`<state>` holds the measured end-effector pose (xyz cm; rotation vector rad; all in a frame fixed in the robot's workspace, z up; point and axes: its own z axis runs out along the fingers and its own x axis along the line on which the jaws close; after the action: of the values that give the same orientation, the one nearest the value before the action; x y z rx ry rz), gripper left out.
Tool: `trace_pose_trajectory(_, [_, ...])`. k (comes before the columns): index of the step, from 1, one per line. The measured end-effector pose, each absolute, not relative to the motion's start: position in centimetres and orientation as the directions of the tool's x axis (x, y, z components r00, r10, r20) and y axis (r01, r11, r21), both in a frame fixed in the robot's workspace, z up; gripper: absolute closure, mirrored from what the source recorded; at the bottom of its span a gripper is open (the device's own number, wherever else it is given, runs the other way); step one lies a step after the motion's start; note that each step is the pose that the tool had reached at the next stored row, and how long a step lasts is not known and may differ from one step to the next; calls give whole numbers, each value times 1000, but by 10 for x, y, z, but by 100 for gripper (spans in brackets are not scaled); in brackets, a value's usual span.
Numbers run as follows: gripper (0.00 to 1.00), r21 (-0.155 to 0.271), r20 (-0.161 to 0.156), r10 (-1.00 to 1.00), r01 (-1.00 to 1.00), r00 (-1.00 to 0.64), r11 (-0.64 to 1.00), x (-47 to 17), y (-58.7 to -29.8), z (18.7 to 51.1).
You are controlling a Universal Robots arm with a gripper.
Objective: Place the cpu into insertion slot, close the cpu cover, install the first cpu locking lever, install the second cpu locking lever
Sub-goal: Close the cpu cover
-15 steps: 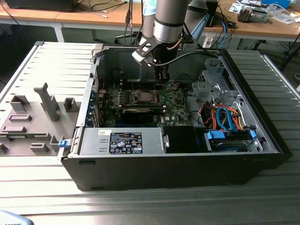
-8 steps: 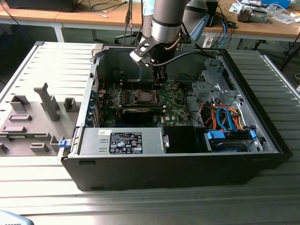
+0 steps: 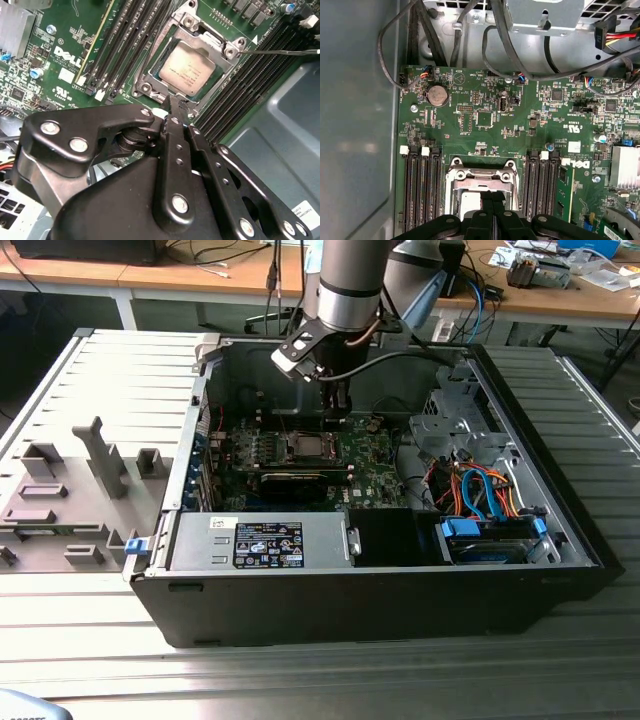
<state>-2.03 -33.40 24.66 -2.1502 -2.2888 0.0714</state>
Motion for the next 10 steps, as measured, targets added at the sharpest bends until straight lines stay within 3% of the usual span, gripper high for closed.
trace_pose_trajectory(10, [89, -33, -31, 998, 998, -63, 62, -31, -334, 240])
